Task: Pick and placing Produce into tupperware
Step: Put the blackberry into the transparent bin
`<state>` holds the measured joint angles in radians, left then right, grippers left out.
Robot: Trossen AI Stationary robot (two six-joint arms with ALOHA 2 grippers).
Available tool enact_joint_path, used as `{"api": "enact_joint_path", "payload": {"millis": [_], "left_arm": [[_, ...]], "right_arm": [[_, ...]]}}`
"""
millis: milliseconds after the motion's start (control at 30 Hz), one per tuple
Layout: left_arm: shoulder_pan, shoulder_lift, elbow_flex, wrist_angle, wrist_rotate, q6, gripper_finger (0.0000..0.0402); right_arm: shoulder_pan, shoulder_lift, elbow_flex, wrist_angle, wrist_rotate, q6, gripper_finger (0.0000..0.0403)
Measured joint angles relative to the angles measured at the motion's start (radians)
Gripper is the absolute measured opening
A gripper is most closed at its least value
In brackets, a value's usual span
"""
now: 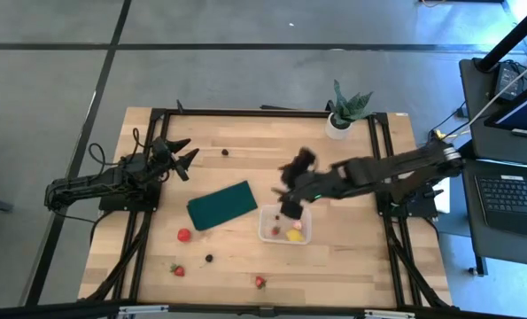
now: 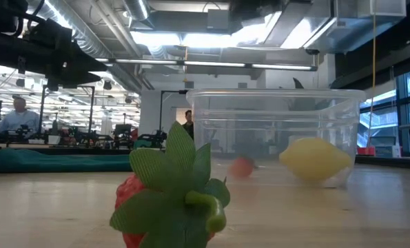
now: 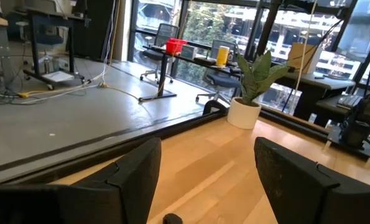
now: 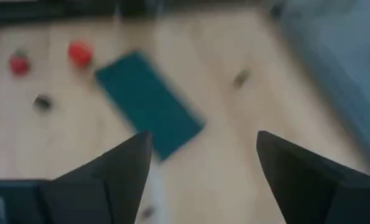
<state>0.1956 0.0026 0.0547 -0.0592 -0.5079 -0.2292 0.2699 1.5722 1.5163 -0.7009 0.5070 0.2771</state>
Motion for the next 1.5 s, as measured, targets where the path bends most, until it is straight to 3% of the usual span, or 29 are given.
{"api": "enact_joint_path", "payload": {"millis": [167,500,733,1033,1233,1500], "left_arm": [[0.0,0.0,0.0,0.001,0.0,-0.001,0.025],[0.0,0.0,0.0,0.017,0.0,0.0,0.025],[0.0,0.0,0.0,0.025,-0.05,0.002,0.025],[0.0,0.032,0.032,0.05,0.001,0.099,0.025],[0.0,0.202,0.178,0.003,0.054,0.142,0.025],[0.007,0.622,0.521,-0.33,0.058,0.234,0.025]], "right_arm": [[-0.022,-0.181,-0.047,0.005,0.152,-0.121,0.029],[-0.149,-0.619,-0.544,0.239,0.109,-0.042,0.0289],[-0.168,-0.824,-0.943,0.657,0.08,0.037,0.0289],[-0.167,-0.875,-1.277,1.278,0.067,-0.07,0.0289],[-0.167,-0.875,-1.319,1.39,0.066,-0.076,0.0289],[-0.167,-0.875,-1.319,1.401,0.065,-0.079,0.0289]]}}
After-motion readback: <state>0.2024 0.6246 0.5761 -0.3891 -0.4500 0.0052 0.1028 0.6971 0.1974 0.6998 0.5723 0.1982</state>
